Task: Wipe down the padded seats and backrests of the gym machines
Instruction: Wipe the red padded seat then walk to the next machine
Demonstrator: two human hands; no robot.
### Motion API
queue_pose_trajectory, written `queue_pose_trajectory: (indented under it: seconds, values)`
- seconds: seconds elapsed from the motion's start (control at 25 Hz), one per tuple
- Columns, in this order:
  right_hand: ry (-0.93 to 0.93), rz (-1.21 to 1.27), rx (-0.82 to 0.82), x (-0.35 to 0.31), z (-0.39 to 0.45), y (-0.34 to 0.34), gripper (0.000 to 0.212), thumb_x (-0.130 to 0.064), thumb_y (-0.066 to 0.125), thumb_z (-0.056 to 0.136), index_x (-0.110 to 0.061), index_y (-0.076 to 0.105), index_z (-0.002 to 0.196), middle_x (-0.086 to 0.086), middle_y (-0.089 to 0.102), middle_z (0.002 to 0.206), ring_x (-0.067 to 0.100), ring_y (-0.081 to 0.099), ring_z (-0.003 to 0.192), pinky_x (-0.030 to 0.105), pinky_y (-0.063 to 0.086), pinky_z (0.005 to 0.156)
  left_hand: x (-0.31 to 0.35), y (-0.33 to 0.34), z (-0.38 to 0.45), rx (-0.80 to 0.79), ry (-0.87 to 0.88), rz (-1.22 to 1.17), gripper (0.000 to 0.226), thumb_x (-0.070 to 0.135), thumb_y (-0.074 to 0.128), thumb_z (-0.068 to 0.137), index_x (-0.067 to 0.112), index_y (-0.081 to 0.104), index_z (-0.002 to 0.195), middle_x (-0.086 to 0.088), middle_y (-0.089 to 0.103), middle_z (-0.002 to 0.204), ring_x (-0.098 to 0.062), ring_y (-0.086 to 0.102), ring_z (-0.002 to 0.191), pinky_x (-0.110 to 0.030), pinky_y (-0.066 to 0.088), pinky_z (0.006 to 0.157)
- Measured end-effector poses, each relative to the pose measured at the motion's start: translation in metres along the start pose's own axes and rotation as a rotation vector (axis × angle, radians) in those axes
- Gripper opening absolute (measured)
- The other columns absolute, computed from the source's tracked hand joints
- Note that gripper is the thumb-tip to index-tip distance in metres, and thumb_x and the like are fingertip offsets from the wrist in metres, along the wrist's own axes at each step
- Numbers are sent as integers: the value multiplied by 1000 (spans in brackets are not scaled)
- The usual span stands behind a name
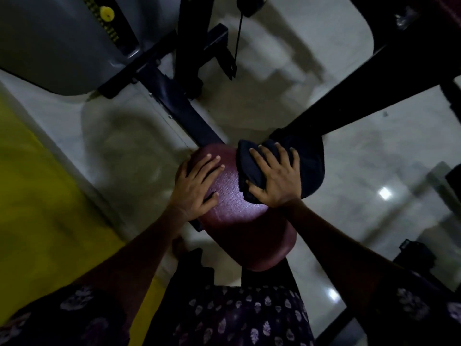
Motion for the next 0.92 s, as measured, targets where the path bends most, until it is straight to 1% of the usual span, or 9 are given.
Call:
queue_pose_trajectory:
  seconds: [0.04, 0.12, 0.24, 0.32, 0.4, 0.48, 0.64, 0.76, 0.92]
  values:
    - [5, 6, -13, 0, 1, -1, 74, -63, 37, 77, -19, 51, 135, 7, 57, 131, 40, 47, 122, 54, 17, 104, 7, 0, 1, 18, -86, -2, 62, 36, 43, 76, 14, 47, 134, -7, 43, 145, -21, 27, 138, -61, 19, 109]
    - [3, 12, -46, -2, -1, -1, 74, -63, 35, 78, -19, 51, 135, 7, 57, 132, 40, 48, 120, 54, 17, 104, 33, 4, -2, 71, -393, 8, 63, 34, 41, 74, 11, 51, 132, -7, 44, 145, -19, 25, 138, -64, 15, 109]
    - [-18, 5, -92, -2, 1, -2, 74, -61, 36, 76, -17, 52, 133, 8, 58, 130, 41, 50, 119, 53, 17, 102, 103, 24, -21, 196, -861, -28, 61, 41, 39, 86, 8, 44, 137, -11, 39, 148, -21, 22, 140, -60, 10, 110]
    - [-63, 41, -112, 1, 3, -3, 73, -59, 36, 77, -17, 51, 134, 9, 57, 130, 42, 49, 119, 55, 21, 103, 142, 39, -25, 232, -1042, -71, 59, 44, 33, 93, 12, 34, 143, -10, 33, 152, -23, 19, 142, -65, 13, 108]
    - [-199, 61, -93, 17, 8, -5, 72, -59, 34, 78, -17, 51, 134, 10, 58, 130, 41, 50, 117, 59, 29, 102, 155, 46, -23, 267, -1176, -72, 56, 42, 32, 94, 16, 30, 144, -7, 31, 153, -23, 18, 143, -66, 13, 108]
    - [-269, 84, -77, 47, 19, -7, 69, -60, 34, 79, -18, 54, 131, 9, 60, 126, 39, 52, 112, 58, 34, 97, 155, 48, -20, 290, -1227, -51, 57, 41, 34, 94, 16, 33, 144, -6, 31, 153, -23, 19, 143, -66, 14, 109]
    - [66, 250, -89, 85, 43, -13, 65, -60, 29, 75, -22, 62, 116, 8, 63, 114, 39, 54, 105, 47, 43, 92, 156, 55, -21, 345, -1229, 31, 60, 42, 37, 92, 12, 36, 144, -9, 32, 152, -26, 20, 143, -64, 15, 110]
    - [-35, 122, -85, 67, 45, -10, 69, -58, 21, 75, -17, 65, 108, 10, 64, 112, 38, 52, 105, 47, 36, 93, 161, 58, -19, 375, -1251, 34, 61, 42, 38, 91, 11, 37, 143, -9, 32, 152, -26, 20, 143, -63, 13, 111]
    - [-174, -24, -134, 42, 47, -9, 68, -56, 20, 82, -15, 62, 116, 11, 65, 115, 34, 50, 111, 46, 27, 97, 162, 59, -19, 408, -1238, 51, 57, 42, 39, 91, 12, 40, 139, -9, 37, 150, -26, 22, 142, -63, 14, 110]
Point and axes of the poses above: each hand's wrist, its own z-axis towards the middle knuckle, its own y-axis out of the palm, x = y × z, the point moved 4 cm from there along z, towards the middle knuckle
